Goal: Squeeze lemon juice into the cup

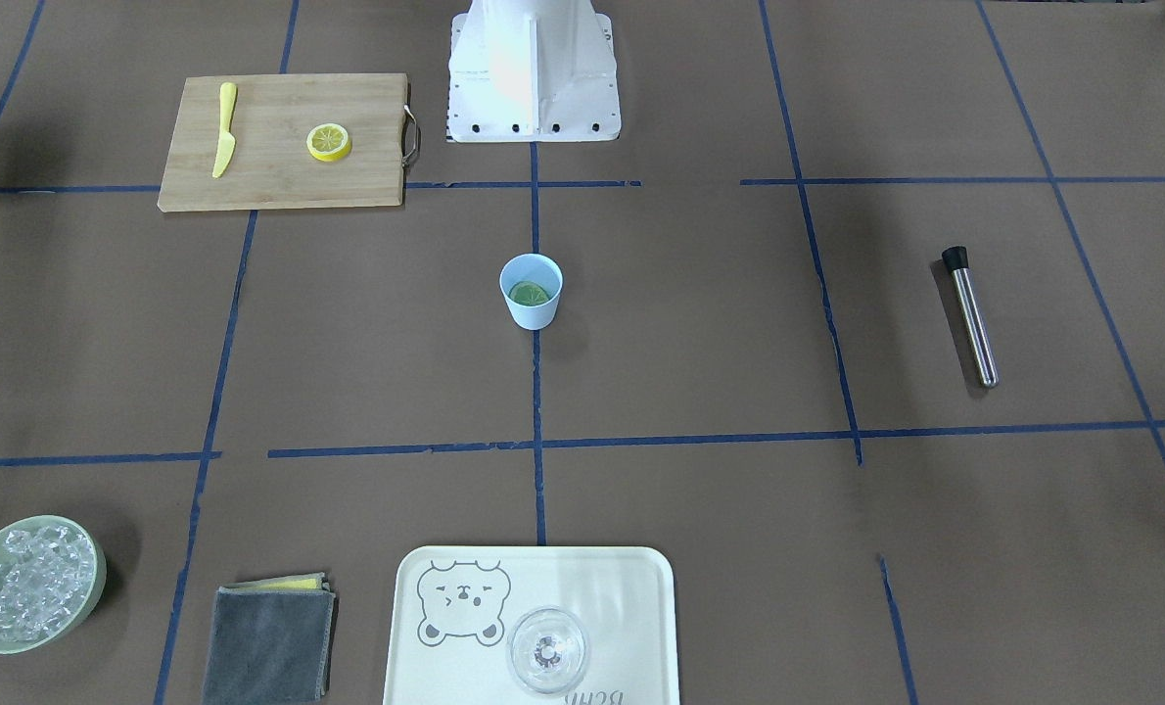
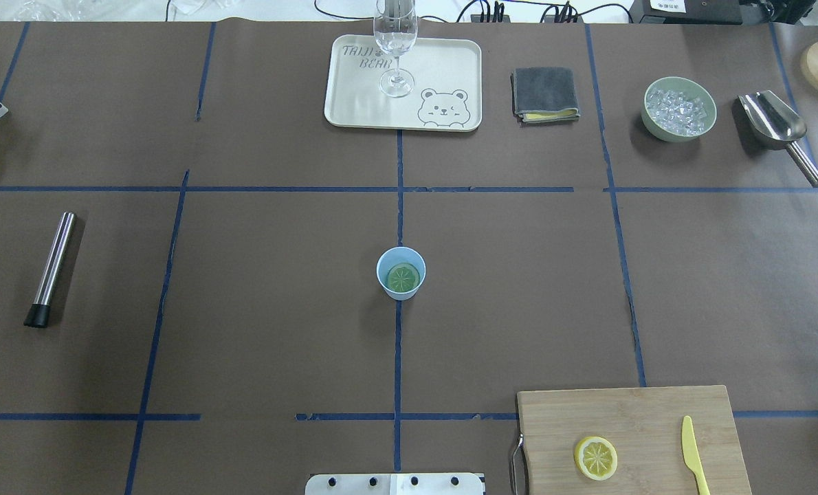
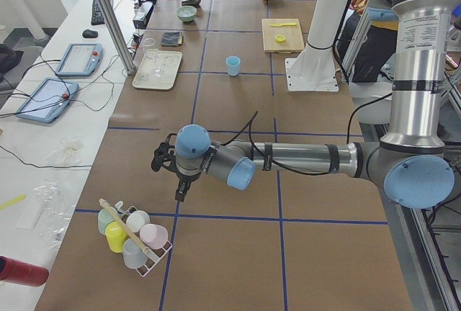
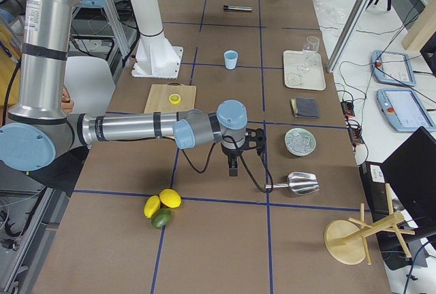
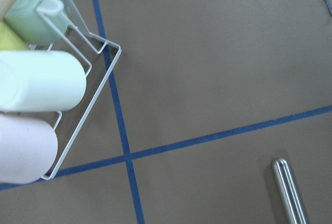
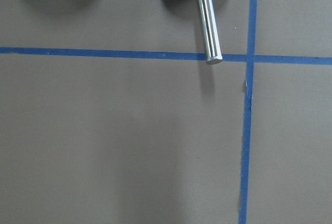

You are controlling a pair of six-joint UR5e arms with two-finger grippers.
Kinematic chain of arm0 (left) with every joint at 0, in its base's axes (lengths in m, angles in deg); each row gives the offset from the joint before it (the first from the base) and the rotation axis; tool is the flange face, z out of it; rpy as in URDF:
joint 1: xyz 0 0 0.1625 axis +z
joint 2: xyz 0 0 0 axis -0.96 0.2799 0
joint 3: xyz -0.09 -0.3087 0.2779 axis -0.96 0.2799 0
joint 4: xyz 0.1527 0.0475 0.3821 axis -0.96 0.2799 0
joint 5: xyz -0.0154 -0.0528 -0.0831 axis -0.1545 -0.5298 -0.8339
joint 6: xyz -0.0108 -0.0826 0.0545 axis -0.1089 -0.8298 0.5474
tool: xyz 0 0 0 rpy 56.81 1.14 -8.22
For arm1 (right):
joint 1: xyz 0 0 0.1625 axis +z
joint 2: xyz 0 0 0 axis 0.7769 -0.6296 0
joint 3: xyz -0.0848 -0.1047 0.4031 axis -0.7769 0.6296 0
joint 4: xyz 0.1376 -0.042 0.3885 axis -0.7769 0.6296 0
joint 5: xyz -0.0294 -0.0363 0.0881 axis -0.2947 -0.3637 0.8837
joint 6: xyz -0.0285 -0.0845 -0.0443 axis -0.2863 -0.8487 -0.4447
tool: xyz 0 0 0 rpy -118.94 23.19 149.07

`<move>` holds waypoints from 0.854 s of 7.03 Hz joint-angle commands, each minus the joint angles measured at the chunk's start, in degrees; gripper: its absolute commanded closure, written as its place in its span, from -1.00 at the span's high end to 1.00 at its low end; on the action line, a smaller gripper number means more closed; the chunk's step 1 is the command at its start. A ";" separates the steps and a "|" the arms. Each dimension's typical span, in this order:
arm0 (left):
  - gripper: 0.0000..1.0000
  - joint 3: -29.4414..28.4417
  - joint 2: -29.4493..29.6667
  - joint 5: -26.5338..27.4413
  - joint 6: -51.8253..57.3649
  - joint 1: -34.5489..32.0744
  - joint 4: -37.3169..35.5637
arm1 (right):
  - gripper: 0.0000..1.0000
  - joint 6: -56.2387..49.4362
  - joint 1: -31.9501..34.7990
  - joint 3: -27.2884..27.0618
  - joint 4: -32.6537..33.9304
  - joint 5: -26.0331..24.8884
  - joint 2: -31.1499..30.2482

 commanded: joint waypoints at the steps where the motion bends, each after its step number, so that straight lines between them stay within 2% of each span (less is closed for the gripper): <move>1: 1.00 2.92 -1.97 -2.43 0.46 -0.54 -4.89 | 1.00 -6.00 3.07 8.63 0.23 0.26 4.58; 2: 1.00 5.56 -1.79 -1.91 0.72 -0.71 -9.97 | 1.00 -8.80 4.38 9.28 0.31 0.26 4.52; 3: 1.00 6.19 -1.97 -1.12 1.85 -1.41 -10.37 | 1.00 -9.00 4.92 8.85 0.40 0.44 3.73; 6: 1.00 5.68 -1.79 -0.94 4.32 -1.51 -14.67 | 1.00 -11.89 5.37 6.75 7.50 1.58 4.25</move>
